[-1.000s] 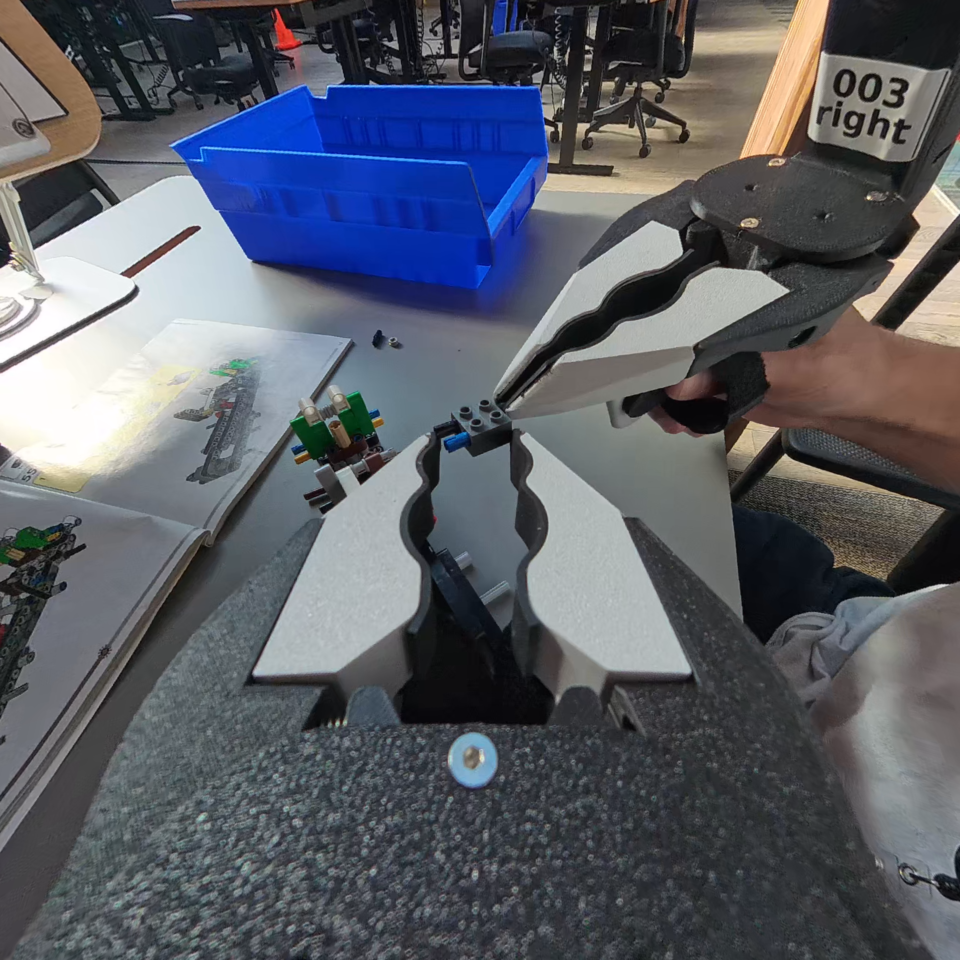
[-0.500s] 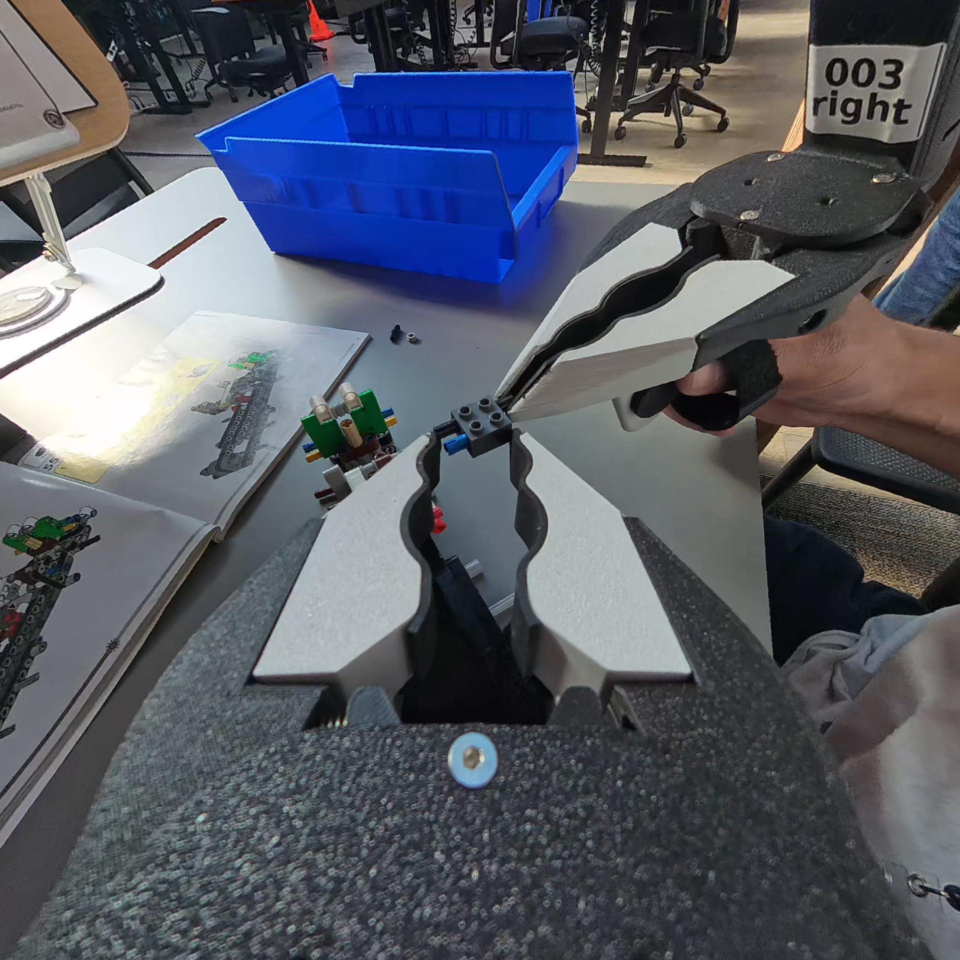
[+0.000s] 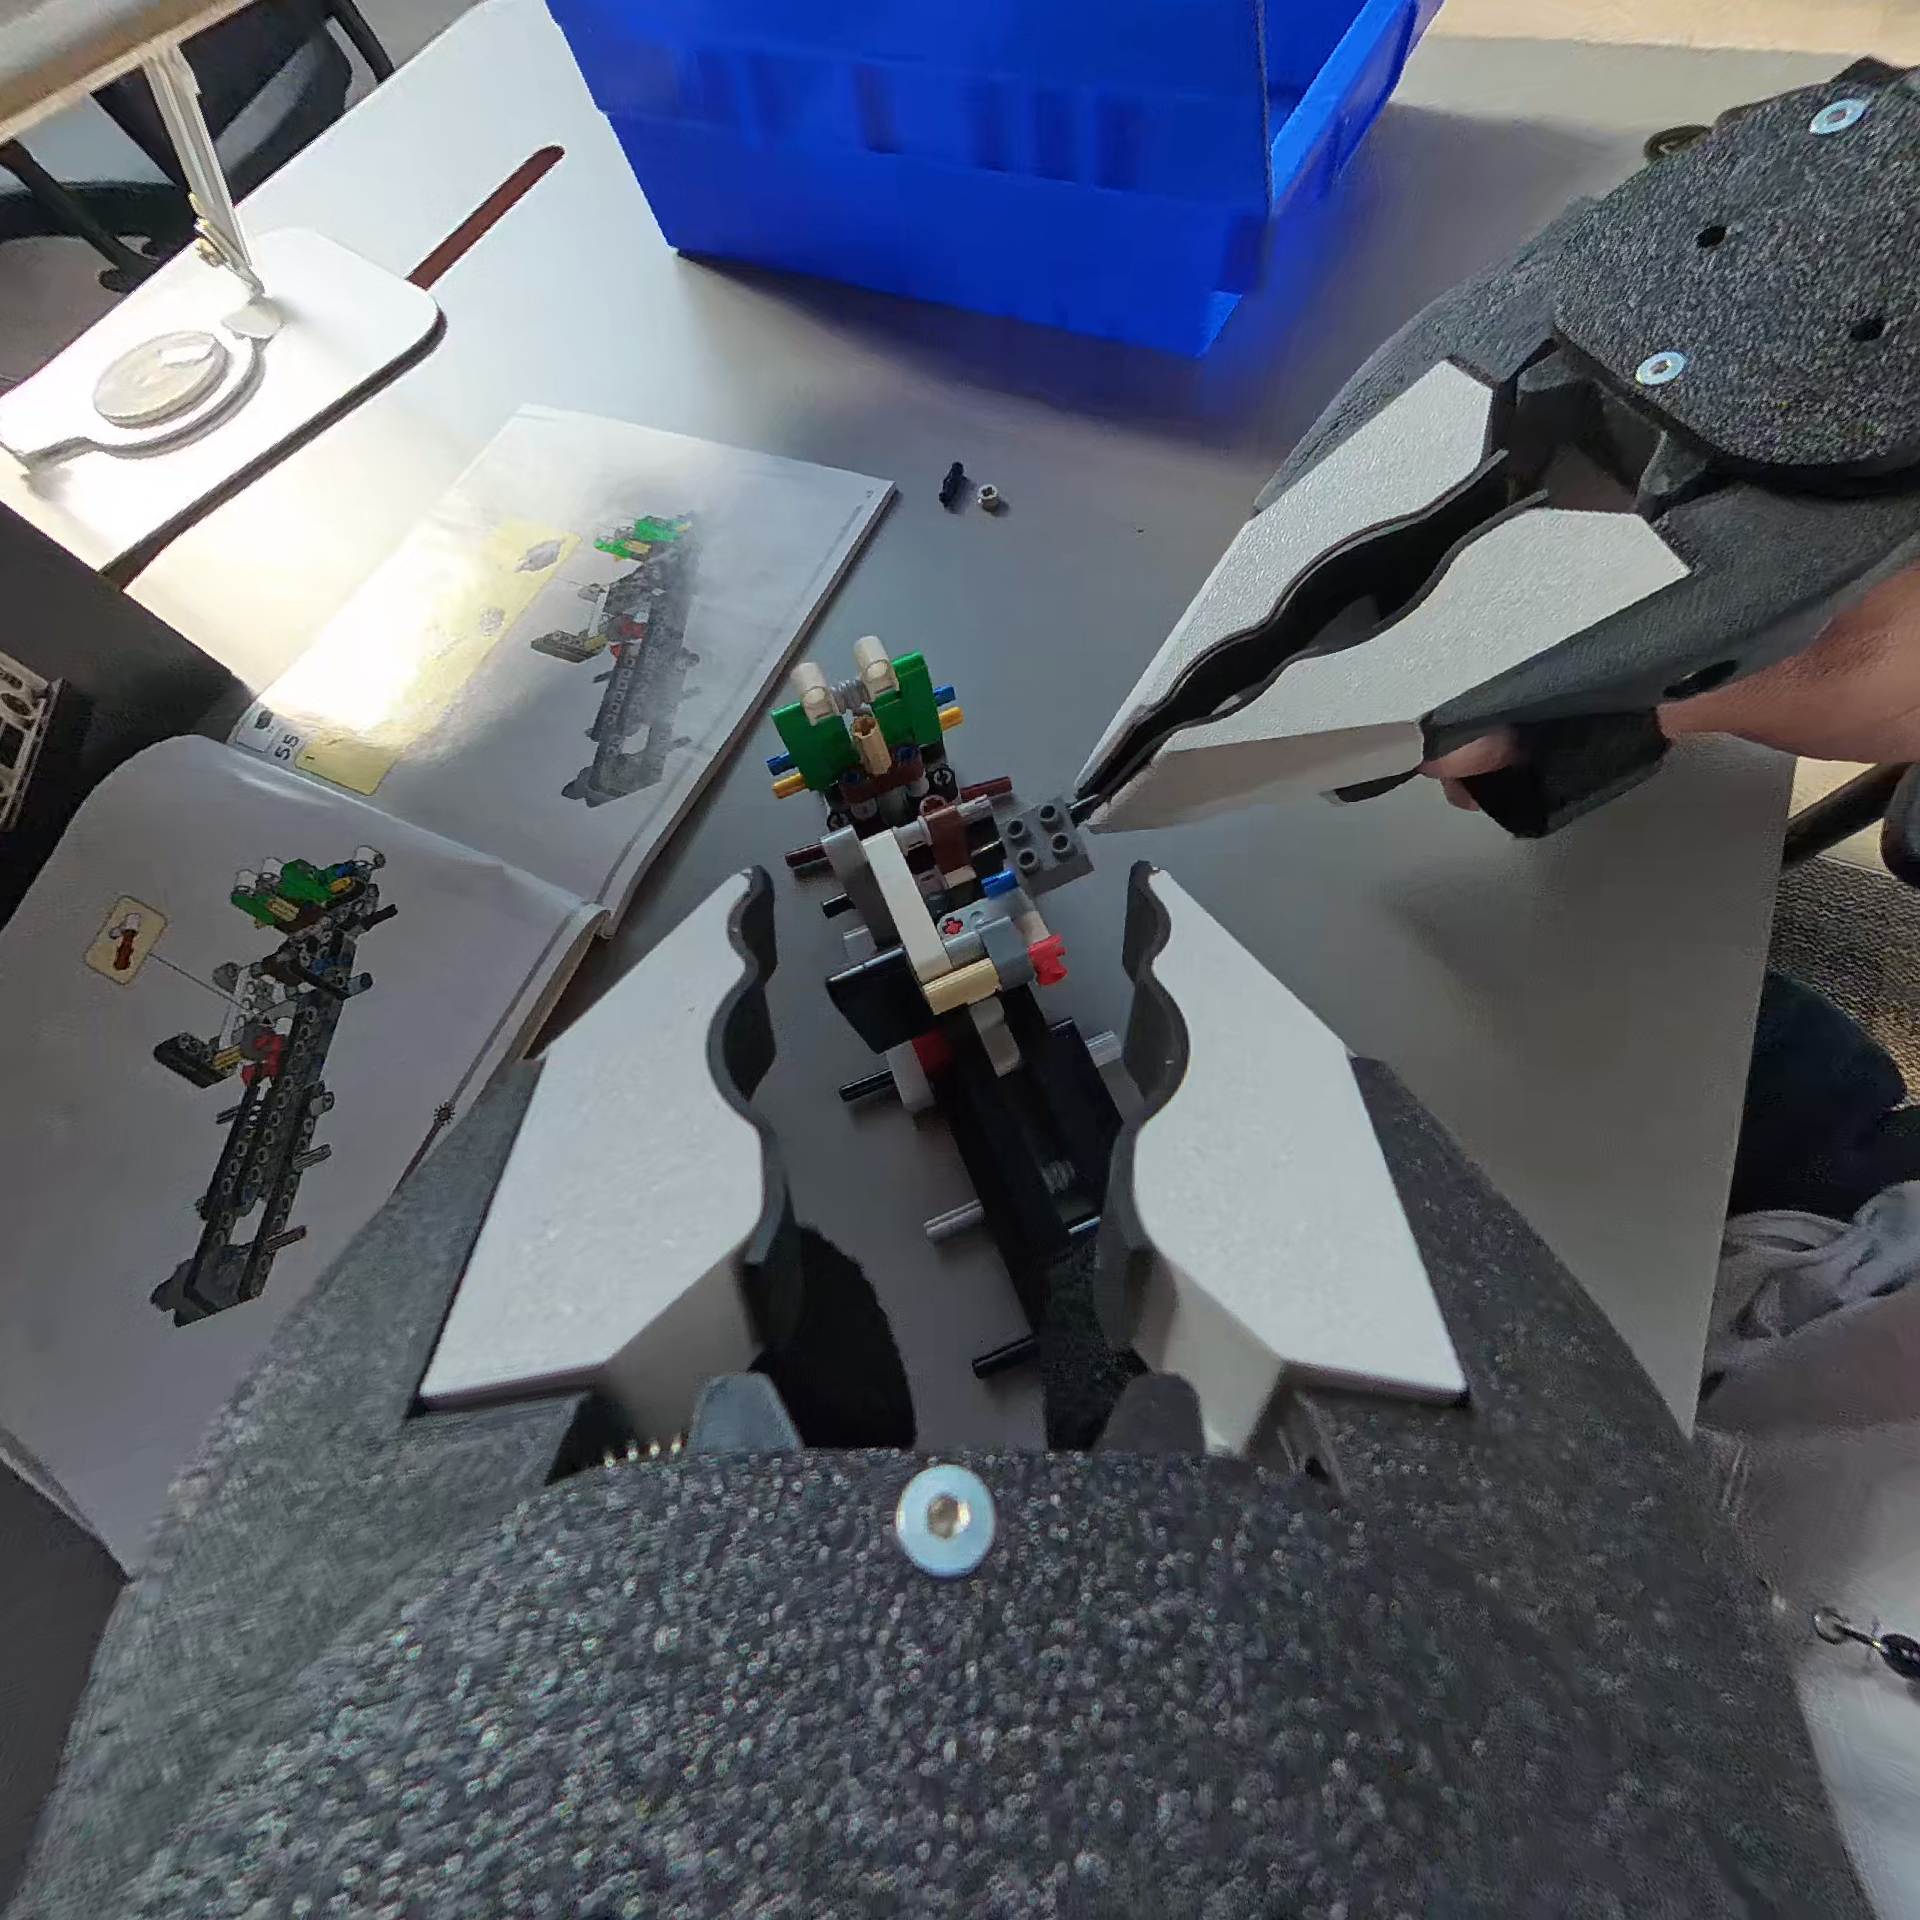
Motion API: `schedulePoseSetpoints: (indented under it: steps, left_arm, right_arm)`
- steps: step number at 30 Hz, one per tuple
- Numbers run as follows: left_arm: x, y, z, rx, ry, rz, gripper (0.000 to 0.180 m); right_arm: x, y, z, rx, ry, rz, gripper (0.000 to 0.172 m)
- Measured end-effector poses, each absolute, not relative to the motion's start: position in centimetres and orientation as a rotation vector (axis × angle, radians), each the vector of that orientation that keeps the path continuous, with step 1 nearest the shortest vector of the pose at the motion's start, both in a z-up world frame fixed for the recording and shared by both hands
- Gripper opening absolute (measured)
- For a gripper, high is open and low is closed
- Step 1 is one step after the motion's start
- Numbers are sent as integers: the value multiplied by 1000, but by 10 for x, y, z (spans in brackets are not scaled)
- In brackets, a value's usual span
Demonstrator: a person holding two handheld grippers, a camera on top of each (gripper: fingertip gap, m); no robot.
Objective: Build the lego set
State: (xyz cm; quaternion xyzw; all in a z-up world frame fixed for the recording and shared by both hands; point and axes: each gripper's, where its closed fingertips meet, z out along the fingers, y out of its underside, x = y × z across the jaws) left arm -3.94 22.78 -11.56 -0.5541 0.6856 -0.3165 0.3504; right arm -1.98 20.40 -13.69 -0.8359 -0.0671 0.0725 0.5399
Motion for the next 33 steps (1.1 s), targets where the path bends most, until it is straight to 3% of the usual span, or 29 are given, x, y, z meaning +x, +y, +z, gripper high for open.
schedulePoseSetpoints:
  steps: [4,12,19,22,27,33]
  left_arm:
    - [-33,221,-133,-1557,1881,-827,73]
    - [-24,221,-147,-1756,1962,-834,65]
    - [-22,221,-154,-1894,1956,-837,49]
    - [-22,228,-156,-1891,1960,-776,33]
    - [-23,224,-157,-1887,2031,-803,41]
    - [-23,227,-158,-1903,2074,-842,34]
  right_arm:
    - [-21,213,-139,-1979,-143,188,3]
    - [-20,217,-137,-1963,-44,303,3]
    - [-14,221,-142,-1997,-44,230,3]
    - [-15,221,-142,-1996,-49,251,3]
    - [-17,221,-139,-1980,-77,240,2]
    - [-18,222,-142,-1998,-76,267,3]
